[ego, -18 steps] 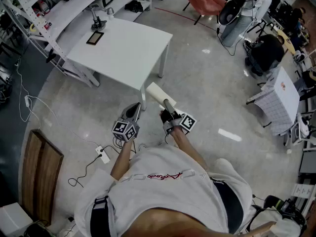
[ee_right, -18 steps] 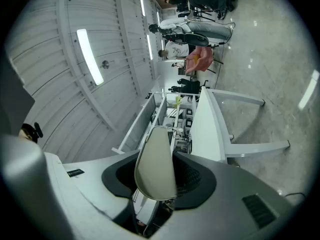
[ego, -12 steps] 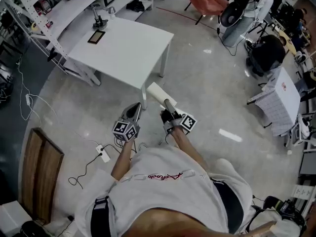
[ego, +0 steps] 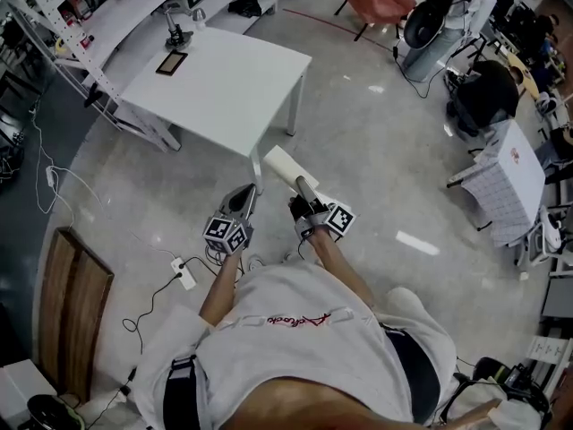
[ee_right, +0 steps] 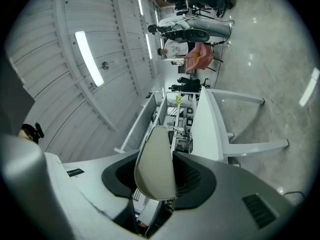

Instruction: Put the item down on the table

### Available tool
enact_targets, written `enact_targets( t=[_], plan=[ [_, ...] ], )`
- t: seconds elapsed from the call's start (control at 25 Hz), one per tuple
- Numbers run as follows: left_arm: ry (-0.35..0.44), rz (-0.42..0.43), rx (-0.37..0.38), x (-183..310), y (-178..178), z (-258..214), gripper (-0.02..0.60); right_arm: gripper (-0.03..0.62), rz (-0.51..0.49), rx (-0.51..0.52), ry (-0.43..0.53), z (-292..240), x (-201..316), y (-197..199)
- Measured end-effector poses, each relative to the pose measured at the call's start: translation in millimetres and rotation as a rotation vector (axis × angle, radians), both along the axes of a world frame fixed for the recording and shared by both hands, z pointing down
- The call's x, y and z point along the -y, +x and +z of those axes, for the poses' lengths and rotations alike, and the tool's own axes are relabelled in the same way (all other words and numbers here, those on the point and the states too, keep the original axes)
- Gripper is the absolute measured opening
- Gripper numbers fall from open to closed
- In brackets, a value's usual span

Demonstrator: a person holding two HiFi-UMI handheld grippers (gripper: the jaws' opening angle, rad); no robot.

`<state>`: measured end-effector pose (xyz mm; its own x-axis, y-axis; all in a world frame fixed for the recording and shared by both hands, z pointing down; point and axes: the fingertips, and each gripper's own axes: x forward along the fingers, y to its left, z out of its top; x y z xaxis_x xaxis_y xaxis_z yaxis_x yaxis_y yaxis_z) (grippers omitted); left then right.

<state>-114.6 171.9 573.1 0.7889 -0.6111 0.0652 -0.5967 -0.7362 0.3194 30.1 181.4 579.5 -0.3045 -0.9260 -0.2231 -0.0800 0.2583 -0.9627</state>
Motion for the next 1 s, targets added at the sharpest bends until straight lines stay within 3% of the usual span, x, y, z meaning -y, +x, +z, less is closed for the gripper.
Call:
enact_targets(
  t=[0.68,1.0],
  plan=[
    [0.023,-0.003,0.02,6.8,57.3,-4.4,0.011,0.186,-0.021,0.007,0.002,7.3,0.4,58.4],
    [0.031,-0.031,0.022,24.9,65.6,-3.7,0.011,0.186,-0.04,-0.001,-0.006,13.6,17.7,70.4]
  ],
)
